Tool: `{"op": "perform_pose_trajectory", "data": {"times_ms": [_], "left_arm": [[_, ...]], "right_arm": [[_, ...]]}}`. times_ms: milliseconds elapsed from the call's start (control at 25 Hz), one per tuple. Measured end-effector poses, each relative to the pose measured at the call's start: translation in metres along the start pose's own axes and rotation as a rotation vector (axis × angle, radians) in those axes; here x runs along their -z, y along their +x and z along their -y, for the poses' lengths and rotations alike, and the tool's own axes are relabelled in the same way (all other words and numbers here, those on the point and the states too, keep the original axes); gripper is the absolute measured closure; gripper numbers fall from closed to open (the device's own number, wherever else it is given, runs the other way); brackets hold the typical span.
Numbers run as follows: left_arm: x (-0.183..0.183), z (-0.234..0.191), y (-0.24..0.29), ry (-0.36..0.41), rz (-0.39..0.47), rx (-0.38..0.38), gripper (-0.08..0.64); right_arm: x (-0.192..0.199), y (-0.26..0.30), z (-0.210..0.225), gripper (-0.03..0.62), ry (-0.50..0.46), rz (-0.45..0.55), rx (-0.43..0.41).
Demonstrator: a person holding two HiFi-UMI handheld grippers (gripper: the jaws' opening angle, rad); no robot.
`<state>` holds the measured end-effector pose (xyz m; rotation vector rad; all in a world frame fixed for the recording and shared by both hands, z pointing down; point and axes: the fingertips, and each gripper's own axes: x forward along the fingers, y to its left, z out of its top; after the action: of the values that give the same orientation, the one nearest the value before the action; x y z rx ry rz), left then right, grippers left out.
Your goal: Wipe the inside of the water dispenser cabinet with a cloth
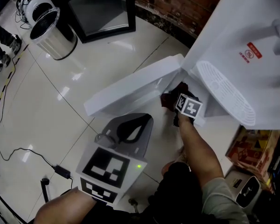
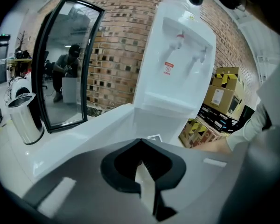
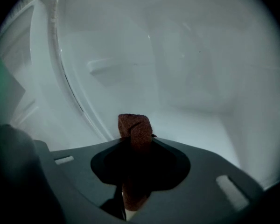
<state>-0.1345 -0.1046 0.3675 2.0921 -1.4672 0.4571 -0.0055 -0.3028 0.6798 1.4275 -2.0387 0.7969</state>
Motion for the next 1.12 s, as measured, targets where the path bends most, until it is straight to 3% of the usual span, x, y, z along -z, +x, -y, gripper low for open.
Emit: {"op": "perform_pose_trajectory", "data": {"times_ms": [480,1000,1120], "left_arm": [[-0.017,0.017,-0.001,0.024,0.045,0.012,0.56],[-0.021,0.02,-0.01,0.044,0.073,-0.011,0.56],[-0.02,0.017,-0.012,0.041,0.076,-0.017,0.56]], "right_arm": [[0.037,-0.054,0.103,0.481,0.219,0.007,0.243],[0.086,-0.098,0.136,0.488,0.374,-0.035,0.337],[0.082,-0.097,0.135,0.488,0.355,-0.041,0.336]]}}
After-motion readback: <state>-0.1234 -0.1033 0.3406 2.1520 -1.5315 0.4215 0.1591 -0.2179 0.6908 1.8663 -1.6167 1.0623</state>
